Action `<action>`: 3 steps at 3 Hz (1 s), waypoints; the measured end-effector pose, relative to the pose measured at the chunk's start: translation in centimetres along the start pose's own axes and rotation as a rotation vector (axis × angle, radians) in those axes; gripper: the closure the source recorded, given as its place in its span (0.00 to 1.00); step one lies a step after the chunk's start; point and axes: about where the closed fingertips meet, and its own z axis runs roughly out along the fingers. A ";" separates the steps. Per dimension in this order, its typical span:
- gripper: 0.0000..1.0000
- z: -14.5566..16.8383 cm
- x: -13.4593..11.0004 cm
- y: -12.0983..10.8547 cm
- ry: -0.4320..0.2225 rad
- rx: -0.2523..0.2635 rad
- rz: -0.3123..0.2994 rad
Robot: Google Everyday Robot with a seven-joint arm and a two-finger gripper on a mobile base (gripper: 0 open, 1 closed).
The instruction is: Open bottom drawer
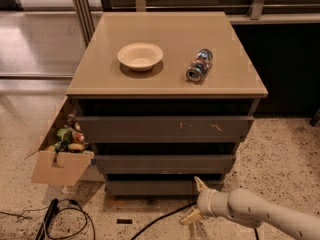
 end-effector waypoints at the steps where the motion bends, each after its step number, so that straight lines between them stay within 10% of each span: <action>1: 0.00 0.4 1.6 -1.3 0.003 0.041 -0.001; 3: 0.00 1.4 4.8 -2.4 -0.001 0.042 0.028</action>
Offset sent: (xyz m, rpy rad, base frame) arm 0.0162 -0.0472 -0.0402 -0.0303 -0.0401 -0.0921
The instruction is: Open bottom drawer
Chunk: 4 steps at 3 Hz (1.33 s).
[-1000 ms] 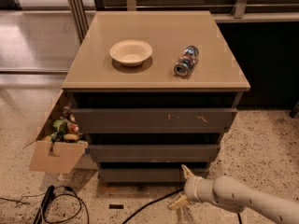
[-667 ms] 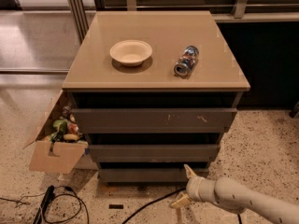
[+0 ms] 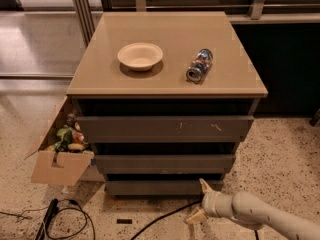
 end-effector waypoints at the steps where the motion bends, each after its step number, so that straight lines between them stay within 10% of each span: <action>1: 0.00 2.3 1.5 -0.5 -0.024 -0.077 0.036; 2: 0.00 7.9 2.0 -4.6 -0.031 -0.123 0.036; 4: 0.00 9.8 4.2 -3.7 0.019 -0.126 0.024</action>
Offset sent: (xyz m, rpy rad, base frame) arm 0.0888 0.0083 -0.0594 0.0925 0.1283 0.0826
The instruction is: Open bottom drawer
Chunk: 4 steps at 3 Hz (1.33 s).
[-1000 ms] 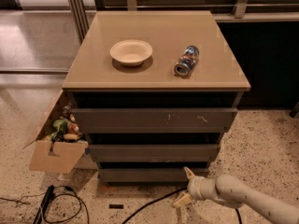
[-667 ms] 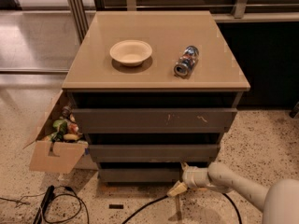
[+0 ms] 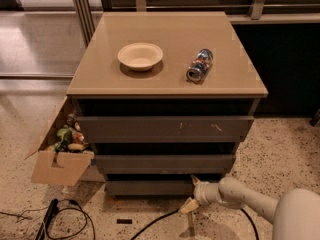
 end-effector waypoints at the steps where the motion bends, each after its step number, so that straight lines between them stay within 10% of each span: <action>1: 0.00 0.7 1.1 -0.1 0.011 0.015 0.000; 4: 0.00 5.8 -0.3 -2.5 0.016 0.051 -0.125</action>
Offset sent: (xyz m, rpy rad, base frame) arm 0.0429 0.0170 -0.0305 -0.0576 -0.1045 0.0258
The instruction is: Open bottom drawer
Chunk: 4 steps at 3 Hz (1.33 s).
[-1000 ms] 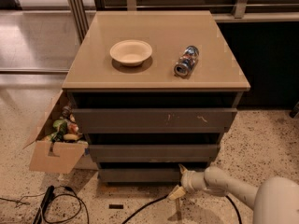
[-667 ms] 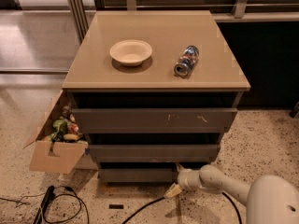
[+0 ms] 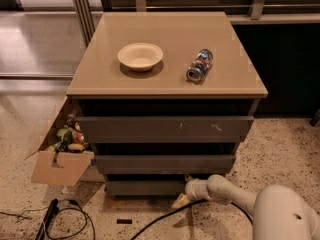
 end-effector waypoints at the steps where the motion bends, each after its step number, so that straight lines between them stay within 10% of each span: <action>1: 0.18 0.0 0.0 0.0 0.000 0.000 0.000; 4: 0.87 0.0 0.0 0.0 0.000 0.000 0.000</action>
Offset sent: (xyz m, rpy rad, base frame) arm 0.0000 0.0000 0.0000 0.0000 0.0000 0.0000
